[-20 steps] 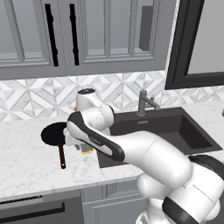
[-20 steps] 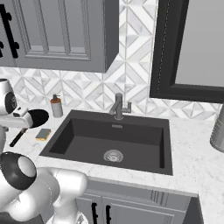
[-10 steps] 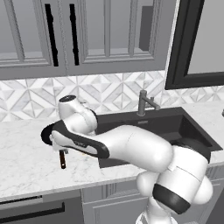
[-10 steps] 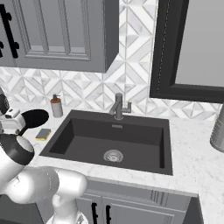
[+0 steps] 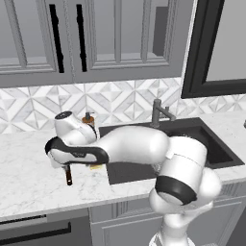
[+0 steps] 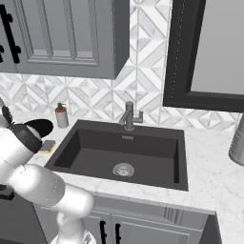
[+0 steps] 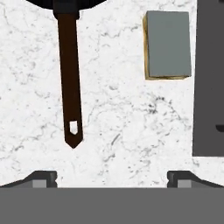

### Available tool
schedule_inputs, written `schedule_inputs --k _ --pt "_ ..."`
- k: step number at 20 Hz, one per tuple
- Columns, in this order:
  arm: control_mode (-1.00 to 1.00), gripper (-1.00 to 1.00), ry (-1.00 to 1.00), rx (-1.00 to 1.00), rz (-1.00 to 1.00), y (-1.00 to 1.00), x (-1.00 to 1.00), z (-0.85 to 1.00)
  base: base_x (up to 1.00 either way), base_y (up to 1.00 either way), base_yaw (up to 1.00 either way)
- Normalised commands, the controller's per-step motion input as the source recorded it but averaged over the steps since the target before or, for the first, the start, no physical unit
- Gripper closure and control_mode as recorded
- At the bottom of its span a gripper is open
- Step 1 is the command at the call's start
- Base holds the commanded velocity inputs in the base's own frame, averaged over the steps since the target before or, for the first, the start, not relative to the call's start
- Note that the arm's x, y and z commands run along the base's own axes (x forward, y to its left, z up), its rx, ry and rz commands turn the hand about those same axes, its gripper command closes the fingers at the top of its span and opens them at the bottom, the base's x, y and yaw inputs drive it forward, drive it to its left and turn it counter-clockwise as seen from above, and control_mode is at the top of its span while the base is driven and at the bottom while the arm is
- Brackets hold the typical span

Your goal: Pick the pan and sponge and place them into the sink. Then turn on the water.

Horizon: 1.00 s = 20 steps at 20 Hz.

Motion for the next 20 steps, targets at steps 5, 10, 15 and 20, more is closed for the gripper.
schedule_inputs --k 5,10,15,20 --pt "-1.0 -1.0 0.0 -0.09 0.0 0.26 0.32 -0.51 0.0 0.0 0.0" --pt "-1.0 -1.0 0.01 -0.05 0.0 0.24 0.39 -0.38 0.0 0.0 0.0" --pt "-1.0 -1.0 0.07 -0.04 0.0 0.27 0.44 -0.27 0.0 0.0 0.0" --pt "-1.0 -1.0 0.03 -0.02 -0.02 0.34 0.36 -0.11 0.0 0.0 0.0"
